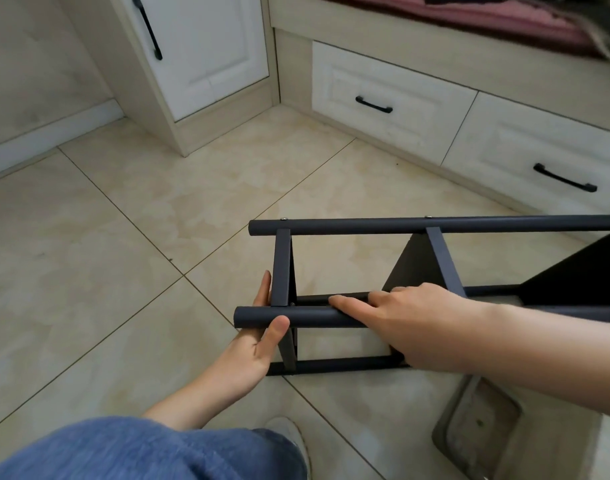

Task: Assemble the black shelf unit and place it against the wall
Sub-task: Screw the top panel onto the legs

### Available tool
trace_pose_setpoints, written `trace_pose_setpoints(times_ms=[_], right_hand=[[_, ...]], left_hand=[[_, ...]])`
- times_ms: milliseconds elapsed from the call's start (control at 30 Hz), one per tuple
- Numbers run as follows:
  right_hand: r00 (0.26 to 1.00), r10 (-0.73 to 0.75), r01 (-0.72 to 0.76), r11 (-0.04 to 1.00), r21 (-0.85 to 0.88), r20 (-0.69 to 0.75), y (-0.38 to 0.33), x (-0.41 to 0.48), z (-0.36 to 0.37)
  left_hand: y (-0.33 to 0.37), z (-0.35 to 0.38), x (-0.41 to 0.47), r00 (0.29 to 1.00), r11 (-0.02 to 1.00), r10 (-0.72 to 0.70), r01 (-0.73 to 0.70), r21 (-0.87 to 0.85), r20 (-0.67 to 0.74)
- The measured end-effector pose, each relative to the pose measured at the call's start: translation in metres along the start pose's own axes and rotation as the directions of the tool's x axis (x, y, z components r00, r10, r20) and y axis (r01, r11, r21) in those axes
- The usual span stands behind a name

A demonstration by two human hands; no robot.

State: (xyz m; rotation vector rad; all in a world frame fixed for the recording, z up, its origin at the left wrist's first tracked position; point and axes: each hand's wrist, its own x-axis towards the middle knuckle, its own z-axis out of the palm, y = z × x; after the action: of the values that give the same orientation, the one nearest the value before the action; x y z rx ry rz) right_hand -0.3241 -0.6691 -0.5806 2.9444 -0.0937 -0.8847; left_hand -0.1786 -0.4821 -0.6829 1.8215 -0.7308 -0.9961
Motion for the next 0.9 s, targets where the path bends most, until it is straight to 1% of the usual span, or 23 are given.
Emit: trace_pose_setpoints(times_ms=[133,267,367,467,600,733,900], right_hand=[[0.997,0.053,-0.051,0.998,0.037,-0.063,0.01,-0.004,0.003],[0.99,0.082,-0.079,0.996,0.034,-0.113,0.019,-0.007,0.005],[0.983,0.104,-0.099,0.994,0.043,-0.152,0.024,-0.007,0.012],[0.971,0.14,-0.118,0.986,0.119,-0.192,0.03,-0.005,0.019],[0.948,0.181,-0.118,0.964,0.239,-0.261,0.04,-0.007,0.018],[0.914,0.218,-0.114,0.947,0.3,-0.342,0.049,-0.014,0.01],[0.858,0.263,-0.123,0.939,0.32,-0.442,0.058,-0.017,-0.011]], left_hand=[[0.018,0.002,0.002,0.999,0.999,-0.016,0.014,-0.049,-0.043],[0.029,0.002,0.003,0.998,0.998,-0.046,0.044,-0.051,-0.032],[0.033,0.002,0.003,0.996,0.991,-0.089,0.086,-0.108,-0.024],[0.039,0.001,0.003,0.995,0.983,-0.103,0.101,-0.155,-0.002],[0.055,-0.004,0.011,0.997,0.975,-0.079,0.076,-0.209,-0.005],[0.078,-0.015,0.02,0.999,0.995,-0.033,0.035,-0.094,0.024],[0.115,-0.026,0.028,0.989,0.998,0.063,-0.063,0.003,-0.132]])
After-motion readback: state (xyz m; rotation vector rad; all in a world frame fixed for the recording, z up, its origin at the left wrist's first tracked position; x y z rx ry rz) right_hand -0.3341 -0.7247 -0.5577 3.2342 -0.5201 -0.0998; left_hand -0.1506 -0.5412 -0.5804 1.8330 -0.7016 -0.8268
